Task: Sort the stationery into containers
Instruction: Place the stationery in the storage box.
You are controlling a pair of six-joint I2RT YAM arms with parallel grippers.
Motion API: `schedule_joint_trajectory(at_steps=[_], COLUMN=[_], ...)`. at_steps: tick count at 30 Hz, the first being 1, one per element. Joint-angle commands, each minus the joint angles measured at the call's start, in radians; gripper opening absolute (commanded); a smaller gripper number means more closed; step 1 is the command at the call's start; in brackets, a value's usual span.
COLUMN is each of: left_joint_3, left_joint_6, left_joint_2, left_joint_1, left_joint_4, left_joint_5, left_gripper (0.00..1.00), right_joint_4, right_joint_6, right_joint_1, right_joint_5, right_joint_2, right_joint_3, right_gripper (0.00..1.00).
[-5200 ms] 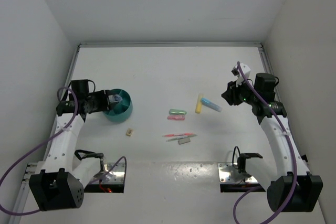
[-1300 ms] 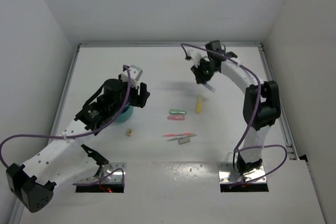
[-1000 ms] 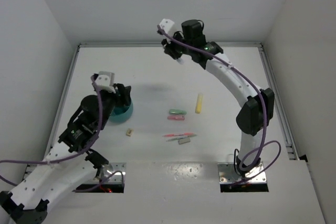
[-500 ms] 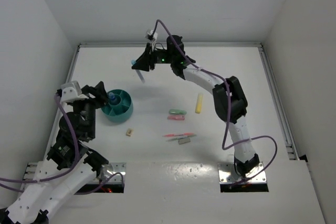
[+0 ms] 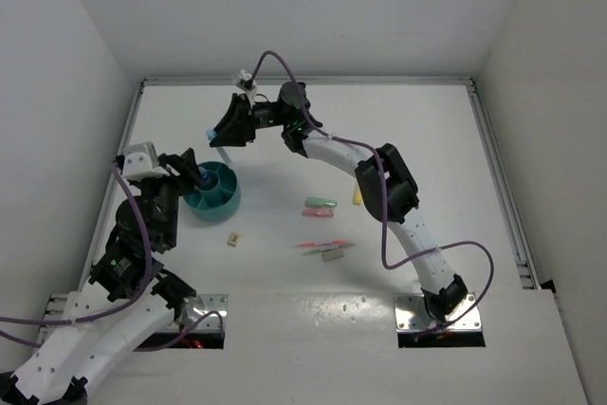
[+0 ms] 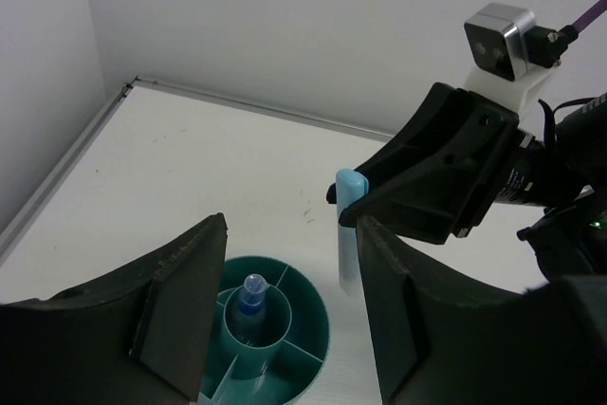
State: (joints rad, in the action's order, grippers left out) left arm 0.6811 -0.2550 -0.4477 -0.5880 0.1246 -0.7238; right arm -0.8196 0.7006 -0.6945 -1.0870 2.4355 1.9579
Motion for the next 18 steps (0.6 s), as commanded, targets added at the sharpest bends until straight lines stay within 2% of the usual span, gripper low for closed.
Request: schedule_joint_trajectory(at_steps=[1, 18], left_joint_3=[0.020, 0.020], left_joint_6=[0.011, 0.011], left_joint_2=[0.009, 0.000], left_joint_1=[0.010, 0.010], left_joint_4=[-0.019, -0.010], left_joint_5=[0.018, 0.027], left_gripper=[0.62, 0.62], right_joint_4=[-0.142, -0.263], right_joint_6=[0.030, 0.057], right_joint_1=[-0.016, -0.026], right_joint_5=[-0.044, -0.071], right_joint_2=[0.028, 0.204], right_joint_3=[0.050, 0.167], right_gripper=[0.00, 0.00])
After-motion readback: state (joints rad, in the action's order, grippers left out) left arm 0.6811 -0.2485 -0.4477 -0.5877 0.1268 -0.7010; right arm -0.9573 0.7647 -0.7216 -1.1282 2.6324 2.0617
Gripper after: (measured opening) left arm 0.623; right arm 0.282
